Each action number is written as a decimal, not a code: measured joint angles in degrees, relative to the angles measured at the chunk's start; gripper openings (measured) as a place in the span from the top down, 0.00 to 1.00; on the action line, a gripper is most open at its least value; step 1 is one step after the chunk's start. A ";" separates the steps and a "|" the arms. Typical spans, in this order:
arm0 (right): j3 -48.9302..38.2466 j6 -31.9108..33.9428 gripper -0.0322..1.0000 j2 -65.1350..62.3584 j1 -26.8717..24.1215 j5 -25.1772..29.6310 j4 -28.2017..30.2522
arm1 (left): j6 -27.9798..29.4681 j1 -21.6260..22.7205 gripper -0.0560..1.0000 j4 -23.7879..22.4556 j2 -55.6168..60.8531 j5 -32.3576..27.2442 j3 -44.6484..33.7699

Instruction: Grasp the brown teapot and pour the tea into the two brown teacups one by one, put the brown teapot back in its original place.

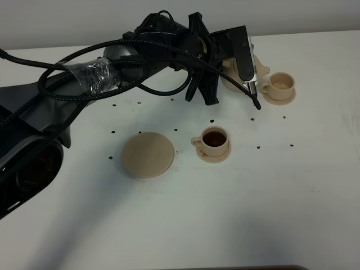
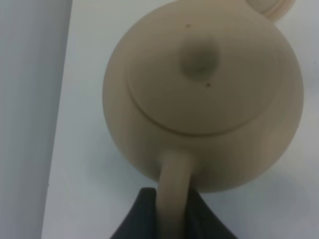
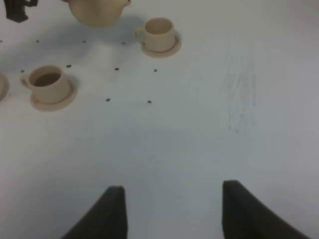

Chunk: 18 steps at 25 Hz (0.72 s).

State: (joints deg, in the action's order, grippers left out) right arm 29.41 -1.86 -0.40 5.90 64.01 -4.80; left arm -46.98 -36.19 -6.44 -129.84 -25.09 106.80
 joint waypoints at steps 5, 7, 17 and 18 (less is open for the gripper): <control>0.00 0.05 0.56 0.00 0.00 0.00 0.00 | -1.66 0.00 0.83 -0.42 -0.52 -0.06 0.39; 0.00 0.05 0.56 0.00 0.00 0.00 0.00 | -2.64 0.00 0.83 -0.42 -0.52 0.01 0.39; 0.00 0.01 0.56 0.00 0.00 0.00 0.00 | -3.17 -0.18 0.83 -0.42 -0.81 2.31 1.28; 0.00 0.01 0.56 0.00 0.00 0.00 0.00 | -3.17 -0.30 0.83 -0.42 -1.30 1.93 2.19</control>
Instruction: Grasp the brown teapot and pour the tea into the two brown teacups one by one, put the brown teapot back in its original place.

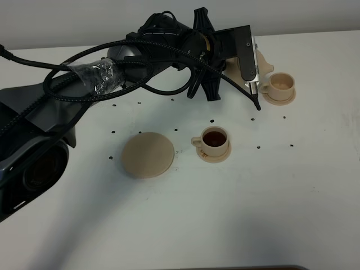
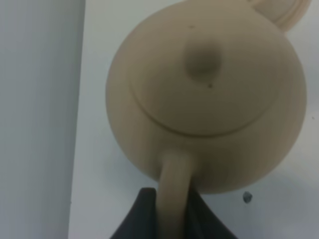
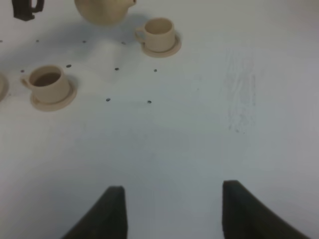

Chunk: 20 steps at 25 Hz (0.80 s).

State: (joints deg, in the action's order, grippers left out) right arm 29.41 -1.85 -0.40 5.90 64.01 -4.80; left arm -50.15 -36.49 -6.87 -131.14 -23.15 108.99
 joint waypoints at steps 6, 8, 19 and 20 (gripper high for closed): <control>0.00 0.00 0.56 0.00 0.00 0.00 0.00 | 1.68 -1.18 0.83 0.05 -3.47 -2.40 6.58; 0.00 0.00 0.56 0.00 0.00 0.00 0.00 | 1.75 -1.38 0.83 0.05 -4.04 -2.52 7.43; 0.00 0.00 0.56 0.00 0.00 0.00 0.00 | 1.73 -1.43 0.83 -3.13 -4.45 -4.08 7.88; 0.00 0.00 0.56 0.00 0.00 0.00 0.00 | 1.69 -1.43 0.83 -3.65 -4.45 -4.08 7.88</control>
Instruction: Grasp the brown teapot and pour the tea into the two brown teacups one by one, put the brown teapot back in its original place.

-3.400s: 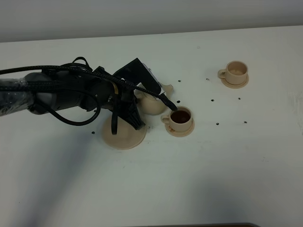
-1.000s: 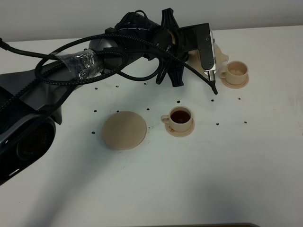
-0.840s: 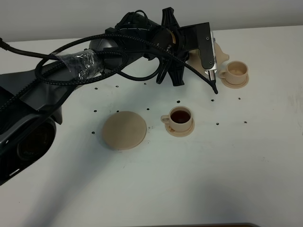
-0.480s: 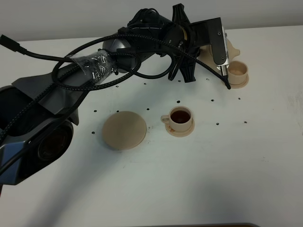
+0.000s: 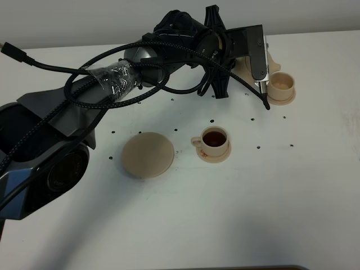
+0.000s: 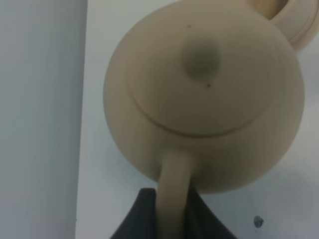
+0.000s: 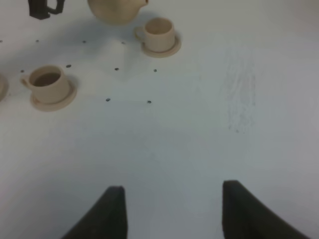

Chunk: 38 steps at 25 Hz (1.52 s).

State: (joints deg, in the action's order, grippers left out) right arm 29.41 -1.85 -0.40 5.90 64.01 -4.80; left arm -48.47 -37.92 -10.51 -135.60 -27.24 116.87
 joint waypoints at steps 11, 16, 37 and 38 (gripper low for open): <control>0.00 0.00 0.56 0.00 0.00 0.00 0.00 | -0.08 0.00 0.83 -4.70 -0.04 1.07 0.04; 0.00 0.00 0.56 0.00 0.00 0.00 0.00 | -0.25 -0.23 0.83 -5.39 -0.91 2.57 0.30; 0.00 0.06 0.56 0.00 0.00 0.00 -0.04 | -2.46 -1.69 0.83 -10.04 -1.81 3.95 0.37; 0.00 0.06 0.56 0.00 0.00 0.00 -0.04 | -2.59 -1.69 0.83 -10.33 -1.81 3.95 0.37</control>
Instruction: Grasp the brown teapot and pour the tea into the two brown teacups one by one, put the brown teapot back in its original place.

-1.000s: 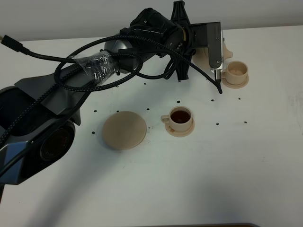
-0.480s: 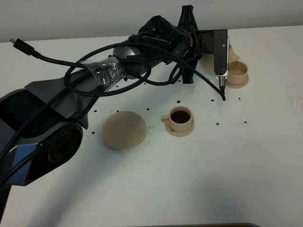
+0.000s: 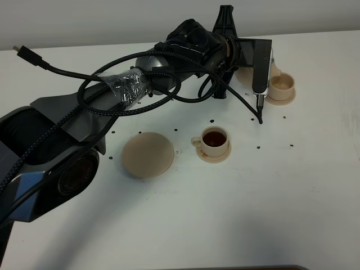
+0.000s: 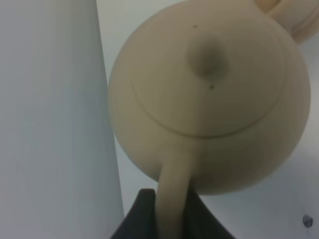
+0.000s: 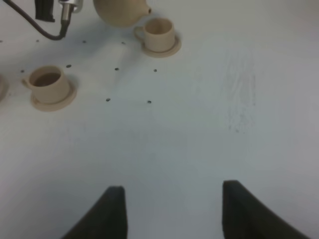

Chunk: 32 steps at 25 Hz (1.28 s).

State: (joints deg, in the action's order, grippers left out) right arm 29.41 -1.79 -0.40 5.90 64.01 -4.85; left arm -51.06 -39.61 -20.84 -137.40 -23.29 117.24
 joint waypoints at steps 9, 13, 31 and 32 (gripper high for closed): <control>0.00 0.00 0.56 0.00 0.00 0.00 0.00 | -1.36 0.00 0.83 -1.43 0.00 0.64 0.00; 0.00 0.00 0.56 0.00 0.00 0.00 0.00 | -3.14 -0.05 0.83 -1.50 0.00 0.89 0.00; 0.00 -0.06 0.56 0.00 0.00 0.00 0.00 | -7.40 -0.41 0.83 -4.51 0.00 2.95 0.00; 0.00 -0.06 0.56 0.00 0.00 0.00 0.00 | -7.63 -0.41 0.83 -4.77 0.00 3.02 0.00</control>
State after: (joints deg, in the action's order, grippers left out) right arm 29.41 -1.85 -0.40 5.90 64.01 -4.85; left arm -58.69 -40.01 -25.61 -137.40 -20.27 117.24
